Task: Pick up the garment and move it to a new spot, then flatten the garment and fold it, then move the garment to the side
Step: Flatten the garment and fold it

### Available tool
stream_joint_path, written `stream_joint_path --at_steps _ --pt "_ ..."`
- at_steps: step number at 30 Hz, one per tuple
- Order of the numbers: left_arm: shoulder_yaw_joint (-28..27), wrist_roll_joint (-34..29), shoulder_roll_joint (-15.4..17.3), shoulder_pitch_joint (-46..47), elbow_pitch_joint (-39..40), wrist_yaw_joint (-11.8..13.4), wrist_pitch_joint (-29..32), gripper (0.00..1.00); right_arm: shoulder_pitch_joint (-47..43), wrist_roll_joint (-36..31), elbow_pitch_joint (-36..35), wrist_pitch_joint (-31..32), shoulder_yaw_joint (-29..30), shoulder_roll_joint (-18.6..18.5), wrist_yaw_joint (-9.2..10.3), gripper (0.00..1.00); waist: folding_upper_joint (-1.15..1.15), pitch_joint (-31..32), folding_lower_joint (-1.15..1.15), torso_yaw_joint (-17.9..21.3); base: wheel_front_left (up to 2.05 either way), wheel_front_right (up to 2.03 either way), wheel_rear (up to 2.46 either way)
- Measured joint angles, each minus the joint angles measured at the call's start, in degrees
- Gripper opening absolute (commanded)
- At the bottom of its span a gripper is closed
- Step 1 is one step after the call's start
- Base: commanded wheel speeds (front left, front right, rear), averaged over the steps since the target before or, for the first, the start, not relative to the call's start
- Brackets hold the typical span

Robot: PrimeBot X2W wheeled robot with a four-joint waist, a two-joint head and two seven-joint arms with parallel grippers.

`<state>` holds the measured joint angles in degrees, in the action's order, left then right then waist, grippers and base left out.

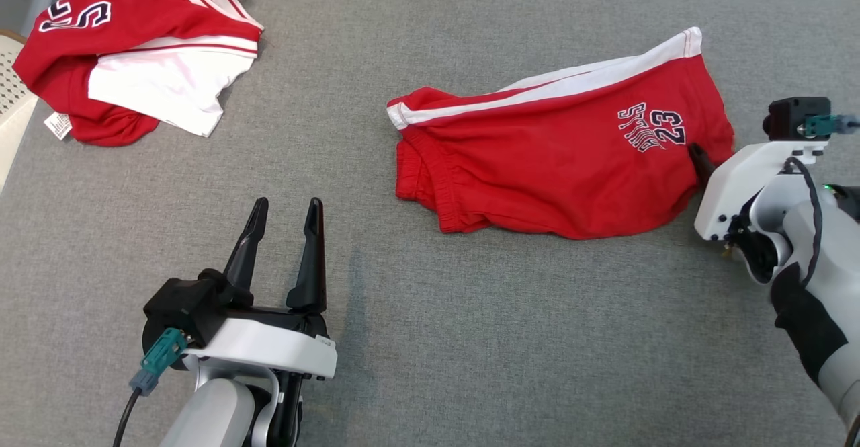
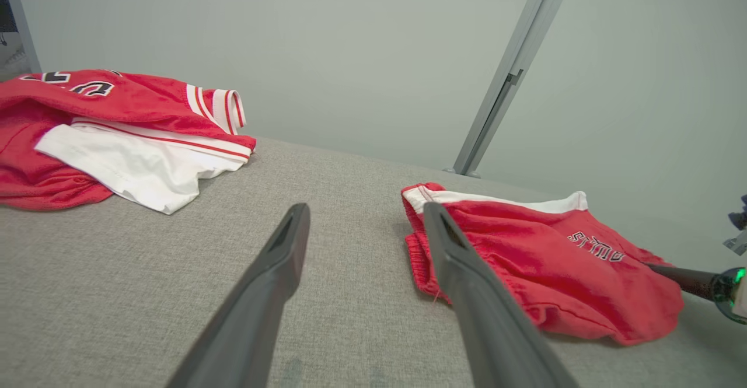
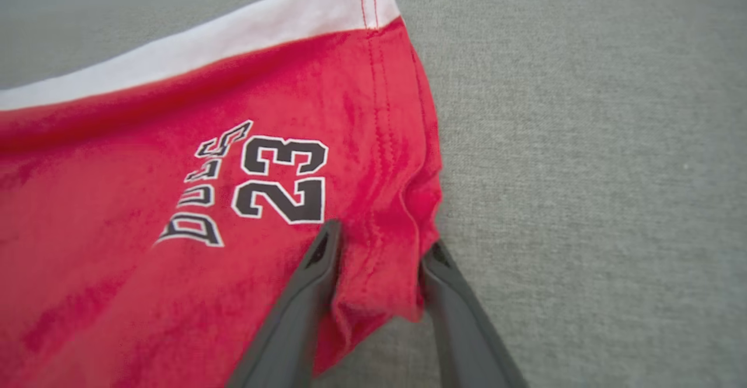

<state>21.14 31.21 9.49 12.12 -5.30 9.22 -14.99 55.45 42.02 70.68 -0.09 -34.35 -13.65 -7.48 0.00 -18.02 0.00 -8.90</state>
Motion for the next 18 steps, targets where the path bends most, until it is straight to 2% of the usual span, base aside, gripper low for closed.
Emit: stream_joint_path --at_steps 11,18 --pt "-0.8 -1.1 -0.6 -1.3 -0.3 -1.2 0.0 1.00 -4.7 5.4 -5.3 -6.4 1.0 0.4 -0.02 0.00 0.00 2.3 0.00 2.7 0.00 0.00 0.00" --pt "-1.4 -2.5 -0.4 -3.6 1.3 -1.3 0.0 1.00 -12.3 9.5 -12.6 -11.6 1.0 -2.1 -0.01 0.00 0.00 4.5 0.00 5.7 0.00 0.00 0.00"
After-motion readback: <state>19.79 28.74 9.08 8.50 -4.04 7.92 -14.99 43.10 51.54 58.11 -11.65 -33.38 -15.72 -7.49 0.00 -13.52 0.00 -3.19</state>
